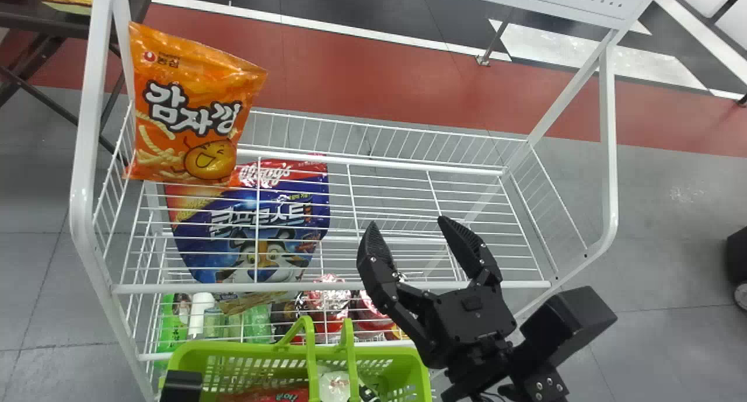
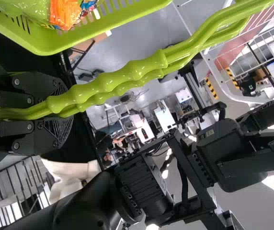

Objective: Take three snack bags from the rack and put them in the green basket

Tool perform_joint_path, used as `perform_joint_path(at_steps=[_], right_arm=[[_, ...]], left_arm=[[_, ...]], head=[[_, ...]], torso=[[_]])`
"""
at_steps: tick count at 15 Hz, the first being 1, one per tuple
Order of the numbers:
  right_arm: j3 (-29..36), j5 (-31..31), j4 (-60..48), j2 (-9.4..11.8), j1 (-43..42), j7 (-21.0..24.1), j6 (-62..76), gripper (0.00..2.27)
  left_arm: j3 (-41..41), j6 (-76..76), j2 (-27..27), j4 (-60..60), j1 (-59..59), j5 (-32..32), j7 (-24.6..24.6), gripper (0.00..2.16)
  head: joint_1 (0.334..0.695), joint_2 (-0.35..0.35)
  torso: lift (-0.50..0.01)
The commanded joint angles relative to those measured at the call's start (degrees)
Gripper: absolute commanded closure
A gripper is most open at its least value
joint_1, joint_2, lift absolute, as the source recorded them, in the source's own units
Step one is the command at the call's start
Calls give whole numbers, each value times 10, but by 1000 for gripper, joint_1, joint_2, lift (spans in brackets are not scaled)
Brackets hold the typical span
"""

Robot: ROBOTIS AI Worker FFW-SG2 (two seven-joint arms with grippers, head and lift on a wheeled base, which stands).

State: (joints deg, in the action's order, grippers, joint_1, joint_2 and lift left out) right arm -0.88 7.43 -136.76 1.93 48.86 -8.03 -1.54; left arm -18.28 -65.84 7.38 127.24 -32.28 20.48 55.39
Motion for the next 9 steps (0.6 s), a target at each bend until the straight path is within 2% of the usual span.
perform_joint_path(at_steps=[1, 9], right_arm=[[0, 0, 0, 0, 0, 0, 0, 53], [0, 0, -2, 0, 0, 1, -2, 53]], left_arm=[[0, 0, 0, 0, -1, 0, 1, 1760], [0, 0, 0, 3, -4, 0, 2, 1760]], head=[[695, -350], [695, -350]], torso=[[-6], [-6]])
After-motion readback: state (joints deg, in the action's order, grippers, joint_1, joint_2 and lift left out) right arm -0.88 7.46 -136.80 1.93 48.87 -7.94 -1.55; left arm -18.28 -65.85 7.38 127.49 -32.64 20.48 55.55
